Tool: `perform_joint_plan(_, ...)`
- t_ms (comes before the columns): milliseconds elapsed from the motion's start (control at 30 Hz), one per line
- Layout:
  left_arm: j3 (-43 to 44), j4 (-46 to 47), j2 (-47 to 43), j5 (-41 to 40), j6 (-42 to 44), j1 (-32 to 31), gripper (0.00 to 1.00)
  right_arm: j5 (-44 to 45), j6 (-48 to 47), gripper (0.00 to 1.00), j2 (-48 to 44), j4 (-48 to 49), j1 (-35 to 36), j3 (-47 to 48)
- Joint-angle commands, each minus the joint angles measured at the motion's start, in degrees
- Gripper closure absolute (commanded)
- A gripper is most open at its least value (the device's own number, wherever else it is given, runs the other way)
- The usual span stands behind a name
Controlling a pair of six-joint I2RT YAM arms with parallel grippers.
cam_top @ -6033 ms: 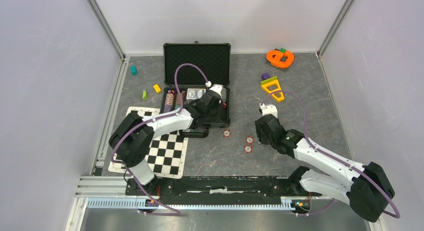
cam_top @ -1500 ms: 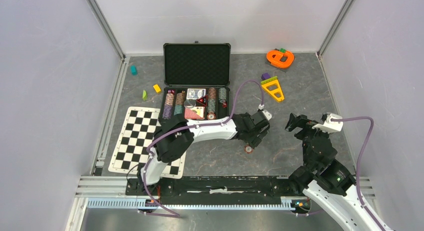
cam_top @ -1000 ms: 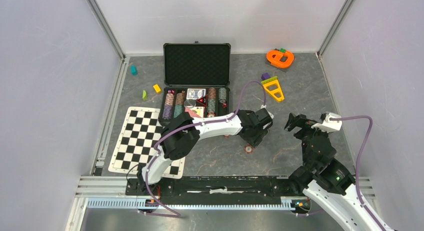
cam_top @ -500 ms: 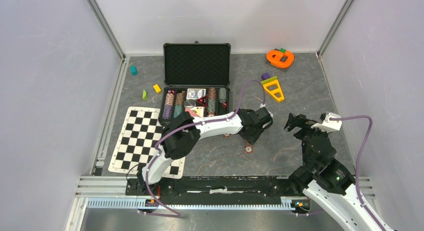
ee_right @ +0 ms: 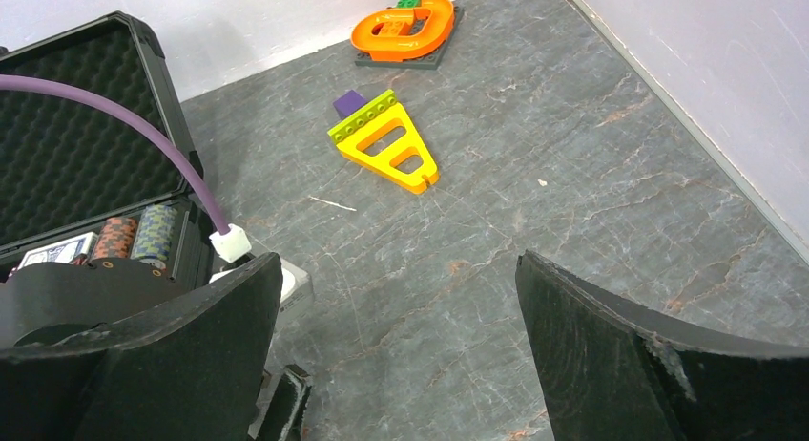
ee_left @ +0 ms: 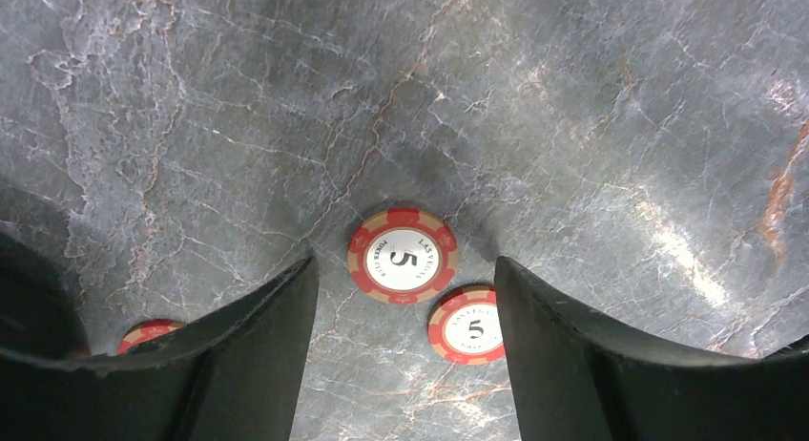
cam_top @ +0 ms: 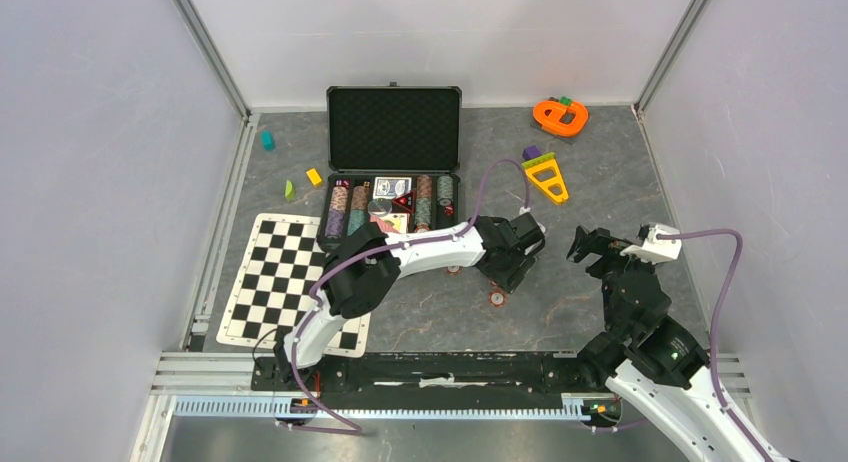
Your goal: Pack up texas hold em set
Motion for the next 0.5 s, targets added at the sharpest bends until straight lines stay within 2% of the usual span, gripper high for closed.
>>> perform_joint_plan(0, 0.93, -0.23, 0.73, -0.26, -0.99, -0.10, 0.25, -0.11, -0.28, 0.02, 0.76, 2.42, 0.01, -0.08)
perform_joint_plan(133, 1.44, 0.35, 2.02, -1.52, -0.99, -0.82, 0.30, -0.24, -0.31, 0.02, 1.07, 2.48, 0.02, -0.09)
perform_joint_plan(467, -0.24, -1.05, 2.91, -4.47, -1.37, -1.08, 0.51, -0.19, -0.29, 0.02, 1.16, 2.53, 0.02, -0.07)
